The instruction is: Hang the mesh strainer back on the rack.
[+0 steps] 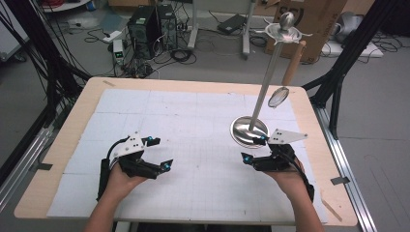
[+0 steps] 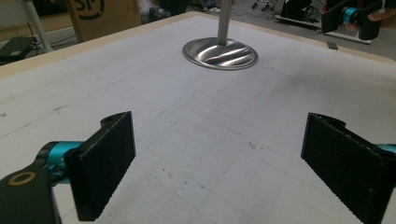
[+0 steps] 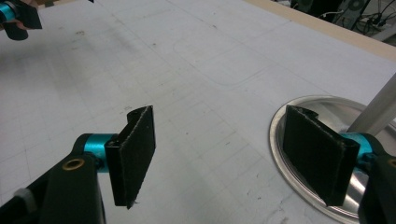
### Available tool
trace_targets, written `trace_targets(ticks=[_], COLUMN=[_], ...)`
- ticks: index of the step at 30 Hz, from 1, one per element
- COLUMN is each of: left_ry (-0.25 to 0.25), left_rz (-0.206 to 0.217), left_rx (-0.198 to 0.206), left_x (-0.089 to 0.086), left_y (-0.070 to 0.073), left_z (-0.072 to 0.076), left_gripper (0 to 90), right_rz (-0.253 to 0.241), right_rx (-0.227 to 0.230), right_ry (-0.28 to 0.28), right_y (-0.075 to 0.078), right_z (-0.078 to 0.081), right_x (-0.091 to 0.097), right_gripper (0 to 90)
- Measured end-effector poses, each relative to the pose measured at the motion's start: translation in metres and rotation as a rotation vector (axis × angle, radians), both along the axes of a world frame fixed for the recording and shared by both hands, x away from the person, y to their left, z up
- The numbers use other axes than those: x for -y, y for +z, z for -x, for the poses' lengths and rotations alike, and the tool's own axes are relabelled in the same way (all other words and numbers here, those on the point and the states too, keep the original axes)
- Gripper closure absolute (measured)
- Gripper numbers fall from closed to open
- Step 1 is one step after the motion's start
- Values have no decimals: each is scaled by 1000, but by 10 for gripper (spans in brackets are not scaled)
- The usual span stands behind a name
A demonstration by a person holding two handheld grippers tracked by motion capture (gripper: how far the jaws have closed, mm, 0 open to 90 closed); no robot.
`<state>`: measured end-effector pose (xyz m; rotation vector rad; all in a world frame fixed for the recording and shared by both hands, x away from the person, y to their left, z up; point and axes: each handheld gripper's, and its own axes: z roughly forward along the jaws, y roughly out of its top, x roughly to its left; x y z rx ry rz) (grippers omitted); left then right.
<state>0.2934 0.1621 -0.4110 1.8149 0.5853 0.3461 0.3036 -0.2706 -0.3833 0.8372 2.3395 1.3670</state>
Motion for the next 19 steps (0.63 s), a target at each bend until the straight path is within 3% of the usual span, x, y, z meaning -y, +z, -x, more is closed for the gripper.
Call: trace_targets(ticks=[19], left_ry=[2], left_rz=[-4], left_rx=[-3], left_x=[0], left_y=[-1], left_z=[2], left_gripper=[105], right_rz=[5], right_rx=[-12], right_ry=[4], right_y=[-6], right_z=[-2], right_x=[-6], right_gripper=[245])
